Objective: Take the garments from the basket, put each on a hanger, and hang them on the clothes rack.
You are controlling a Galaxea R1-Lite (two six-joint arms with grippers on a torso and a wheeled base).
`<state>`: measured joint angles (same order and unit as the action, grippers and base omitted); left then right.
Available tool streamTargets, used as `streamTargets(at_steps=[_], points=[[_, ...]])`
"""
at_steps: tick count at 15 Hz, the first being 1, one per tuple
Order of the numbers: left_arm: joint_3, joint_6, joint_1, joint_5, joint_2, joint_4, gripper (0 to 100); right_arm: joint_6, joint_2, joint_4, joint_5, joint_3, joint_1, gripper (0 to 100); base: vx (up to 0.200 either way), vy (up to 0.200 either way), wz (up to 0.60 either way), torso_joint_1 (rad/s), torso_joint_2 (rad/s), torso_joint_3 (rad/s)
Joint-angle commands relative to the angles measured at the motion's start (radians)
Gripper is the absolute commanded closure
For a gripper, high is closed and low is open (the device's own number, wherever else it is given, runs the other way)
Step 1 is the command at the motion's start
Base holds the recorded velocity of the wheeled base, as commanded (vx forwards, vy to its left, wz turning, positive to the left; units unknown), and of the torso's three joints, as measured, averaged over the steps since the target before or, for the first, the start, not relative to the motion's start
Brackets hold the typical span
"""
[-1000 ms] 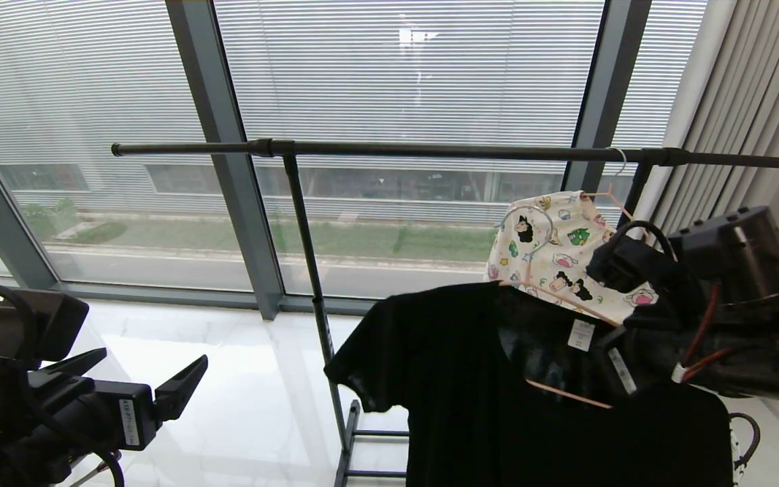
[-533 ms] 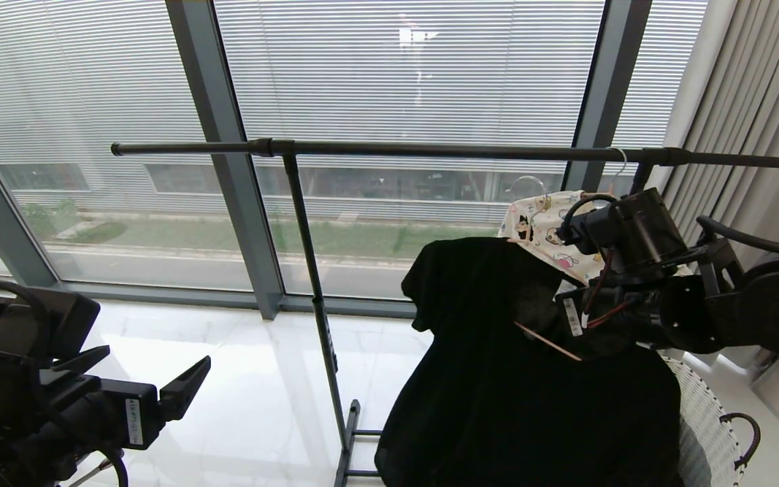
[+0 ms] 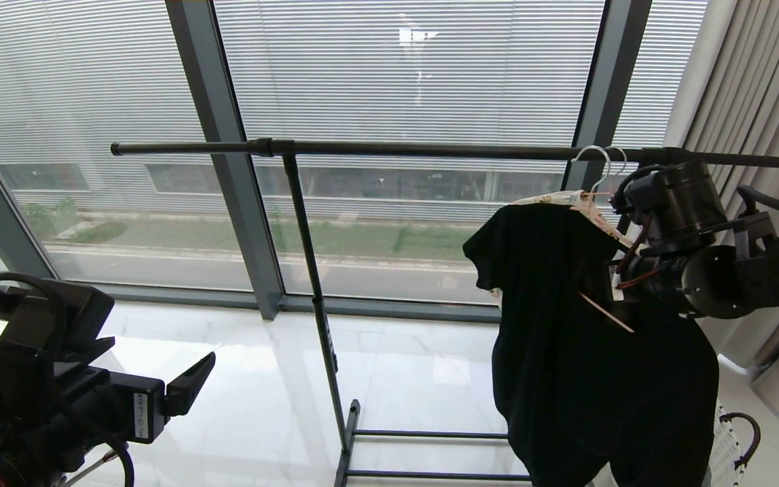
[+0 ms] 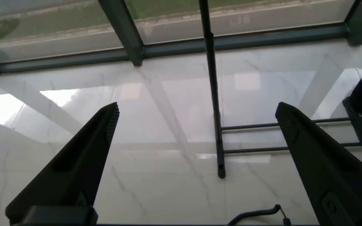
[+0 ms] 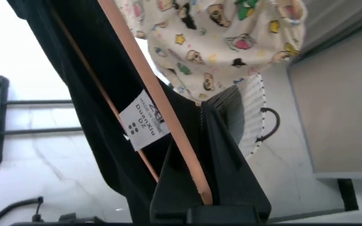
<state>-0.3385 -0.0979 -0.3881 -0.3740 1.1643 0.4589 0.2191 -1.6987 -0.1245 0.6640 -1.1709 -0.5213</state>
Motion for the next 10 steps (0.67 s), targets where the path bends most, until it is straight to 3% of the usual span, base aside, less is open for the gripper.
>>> streamTargets(at_steps=[1, 3, 9, 10], points=[[0.000, 0.000, -0.002, 0.000, 0.002, 0.009, 0, 0.000, -0.001, 0.002, 0.000, -0.033, 0.017, 100, 0.000, 0.000, 0.00, 0.000, 0.00, 0.000], [0.001, 0.000, -0.005, 0.000, 0.002, 0.018, 0, -0.001, -0.006, 0.002, 0.000, -0.055, 0.020, 100, 0.000, 0.000, 0.00, 0.000, 0.00, 0.000], [0.004, -0.002, -0.040, 0.000, 0.002, 0.018, 0, -0.006, -0.002, 0.002, 0.005, -0.053, 0.021, 100, 0.200, 0.000, 0.00, 0.001, 0.00, 0.002], [0.004, -0.002, -0.052, 0.000, 0.002, 0.018, 0, -0.006, -0.001, 0.000, 0.008, -0.053, 0.021, 100, 0.000, 0.000, 0.00, 0.000, 0.00, 0.000]])
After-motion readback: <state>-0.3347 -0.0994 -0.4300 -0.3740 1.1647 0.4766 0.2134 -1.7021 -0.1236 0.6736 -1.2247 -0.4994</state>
